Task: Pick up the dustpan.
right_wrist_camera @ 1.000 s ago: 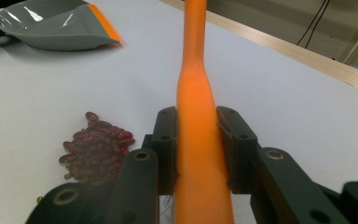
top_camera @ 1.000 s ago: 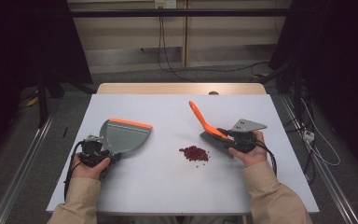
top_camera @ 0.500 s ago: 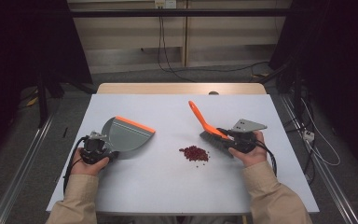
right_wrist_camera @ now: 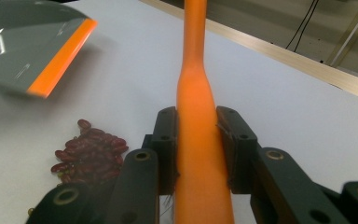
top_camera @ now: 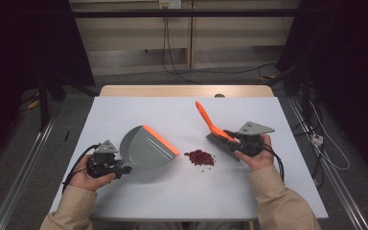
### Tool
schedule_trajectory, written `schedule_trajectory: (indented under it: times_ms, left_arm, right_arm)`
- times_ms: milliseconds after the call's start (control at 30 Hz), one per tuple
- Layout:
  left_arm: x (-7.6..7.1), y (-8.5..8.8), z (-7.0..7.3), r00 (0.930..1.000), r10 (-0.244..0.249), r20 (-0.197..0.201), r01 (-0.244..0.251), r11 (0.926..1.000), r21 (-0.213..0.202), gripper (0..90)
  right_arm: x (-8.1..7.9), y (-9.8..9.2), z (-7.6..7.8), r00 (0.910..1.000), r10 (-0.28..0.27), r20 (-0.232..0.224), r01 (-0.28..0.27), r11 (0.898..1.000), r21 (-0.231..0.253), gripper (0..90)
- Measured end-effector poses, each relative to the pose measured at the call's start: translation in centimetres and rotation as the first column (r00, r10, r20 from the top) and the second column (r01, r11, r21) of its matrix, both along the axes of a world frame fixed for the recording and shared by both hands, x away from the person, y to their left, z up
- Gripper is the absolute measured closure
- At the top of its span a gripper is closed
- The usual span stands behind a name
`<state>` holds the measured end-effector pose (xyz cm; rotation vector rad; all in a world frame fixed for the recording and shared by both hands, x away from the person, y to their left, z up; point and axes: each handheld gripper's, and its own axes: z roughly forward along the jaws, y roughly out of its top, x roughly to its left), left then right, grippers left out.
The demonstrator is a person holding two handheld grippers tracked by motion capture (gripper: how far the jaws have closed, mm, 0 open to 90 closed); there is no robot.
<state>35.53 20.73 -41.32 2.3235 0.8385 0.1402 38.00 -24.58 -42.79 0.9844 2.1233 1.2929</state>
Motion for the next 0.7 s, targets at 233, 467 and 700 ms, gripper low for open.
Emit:
schedule_trajectory:
  times_ms: [233, 467, 700]
  left_arm:
    - [-1.1, -2.2, -0.5, 0.993, -0.114, -0.033, 0.114, 0.9934, 0.013, 63.8]
    - [-1.8, -3.5, -0.7, 0.9836, -0.173, -0.051, 0.173, 0.9849, -0.004, 63.8]
    - [-2.0, -4.1, -1.0, 0.975, -0.212, -0.065, 0.213, 0.9771, 0.0, 63.7]
  right_arm:
    - [0.2, 0.3, -0.2, 0.9998, -0.02, 0.004, 0.02, 1.0, -0.008, 70.8]
    - [0.2, 0.5, -0.2, 0.9998, -0.022, 0.004, 0.022, 1.0, -0.011, 70.8]
    - [0.3, 0.8, -0.3, 0.9998, -0.016, 0.008, 0.017, 1.0, -0.021, 70.7]
